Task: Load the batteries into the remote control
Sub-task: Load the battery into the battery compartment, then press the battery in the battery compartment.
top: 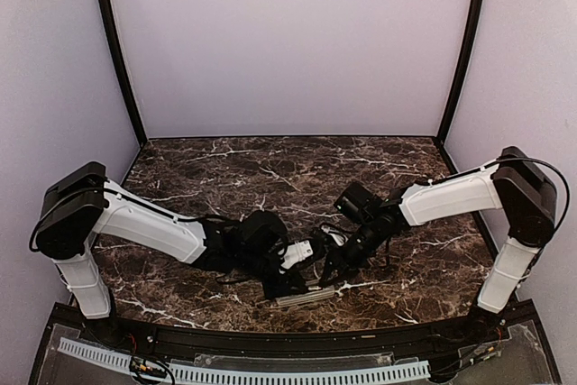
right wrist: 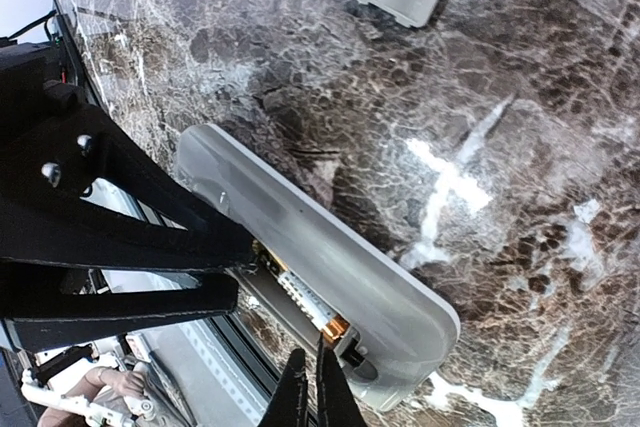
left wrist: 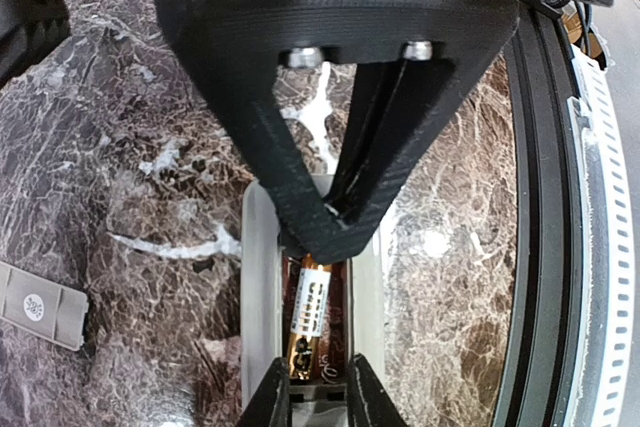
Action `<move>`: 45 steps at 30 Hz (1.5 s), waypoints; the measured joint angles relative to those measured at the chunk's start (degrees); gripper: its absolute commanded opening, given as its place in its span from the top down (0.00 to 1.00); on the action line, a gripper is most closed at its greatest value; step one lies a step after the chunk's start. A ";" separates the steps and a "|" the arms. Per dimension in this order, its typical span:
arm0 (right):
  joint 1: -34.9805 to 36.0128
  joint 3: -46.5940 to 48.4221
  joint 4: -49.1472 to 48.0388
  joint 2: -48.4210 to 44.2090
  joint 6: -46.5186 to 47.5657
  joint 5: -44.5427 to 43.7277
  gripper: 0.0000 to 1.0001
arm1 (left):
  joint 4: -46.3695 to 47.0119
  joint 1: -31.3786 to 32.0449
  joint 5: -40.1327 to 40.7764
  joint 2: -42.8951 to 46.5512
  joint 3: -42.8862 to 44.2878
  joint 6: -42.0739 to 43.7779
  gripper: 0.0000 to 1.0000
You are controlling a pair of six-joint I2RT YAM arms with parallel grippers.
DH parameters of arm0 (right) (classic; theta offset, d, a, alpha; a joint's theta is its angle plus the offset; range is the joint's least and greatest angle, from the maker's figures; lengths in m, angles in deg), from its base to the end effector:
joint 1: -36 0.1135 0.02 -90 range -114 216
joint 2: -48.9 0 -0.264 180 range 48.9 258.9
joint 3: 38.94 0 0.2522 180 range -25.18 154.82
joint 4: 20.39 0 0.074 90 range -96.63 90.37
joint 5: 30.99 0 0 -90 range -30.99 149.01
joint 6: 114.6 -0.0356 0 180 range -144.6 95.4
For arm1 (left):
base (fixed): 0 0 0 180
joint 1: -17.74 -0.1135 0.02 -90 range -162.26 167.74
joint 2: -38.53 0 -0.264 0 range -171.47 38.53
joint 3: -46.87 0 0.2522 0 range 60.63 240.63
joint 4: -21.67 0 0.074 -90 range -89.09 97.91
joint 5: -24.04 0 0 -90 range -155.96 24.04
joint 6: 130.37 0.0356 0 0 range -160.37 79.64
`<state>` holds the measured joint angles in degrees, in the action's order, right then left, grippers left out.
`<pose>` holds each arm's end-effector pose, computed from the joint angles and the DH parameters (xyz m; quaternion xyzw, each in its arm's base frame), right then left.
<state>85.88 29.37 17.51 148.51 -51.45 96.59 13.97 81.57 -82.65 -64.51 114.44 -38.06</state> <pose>0.1869 0.2555 0.1472 0.2429 -0.9008 -0.3545 0.0626 0.1513 -0.3310 0.1504 0.5438 0.7294 -0.3155 0.2698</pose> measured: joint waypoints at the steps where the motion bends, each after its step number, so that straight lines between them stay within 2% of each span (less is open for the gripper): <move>1: 0.00 0.00 -0.15 -0.07 0.04 0.13 0.96 | 0.13 -0.04 -0.33 0.00 -0.07 0.00 0.77; 6: 0.00 -0.07 -1.51 -2.19 1.07 1.03 0.94 | 1.81 -0.09 -1.31 1.09 -1.66 0.04 0.71; 13: 0.02 -0.63 -4.57 -6.01 5.79 1.29 0.78 | 5.11 -0.26 -0.72 4.17 -2.75 0.13 0.70; 17: 0.13 -2.82 -7.54 -10.05 12.44 0.33 0.63 | 7.65 -0.31 1.62 7.45 -5.55 -0.31 0.60; 19: 0.39 -4.92 -9.49 -13.51 17.11 -0.22 0.56 | 8.35 -0.31 4.20 10.45 -8.52 -1.33 0.51; 23: 2.38 -9.25 -14.16 -19.85 29.18 -1.03 0.45 | 9.57 -0.31 10.82 18.34 -16.00 -4.52 0.44; 27: 6.86 -12.41 -18.01 -20.90 43.28 -3.15 0.43 | 11.72 -0.31 19.23 25.90 -22.51 -9.92 0.42; 32: 11.15 -12.59 -18.51 -14.93 54.64 -7.48 0.43 | 15.47 -0.35 25.77 26.01 -25.66 -14.91 0.42; 40: 13.62 -10.56 -17.79 -10.32 61.11 -14.60 0.45 | 16.55 -0.35 26.95 17.42 -23.58 -16.06 0.43; 45: 14.21 -7.17 -16.22 -6.29 62.93 -18.69 0.49 | 16.65 -0.35 27.02 16.90 -22.97 -15.47 0.43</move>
<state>100.09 22.20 1.29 142.22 11.47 77.91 30.63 81.23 -55.64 -47.61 91.46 -53.53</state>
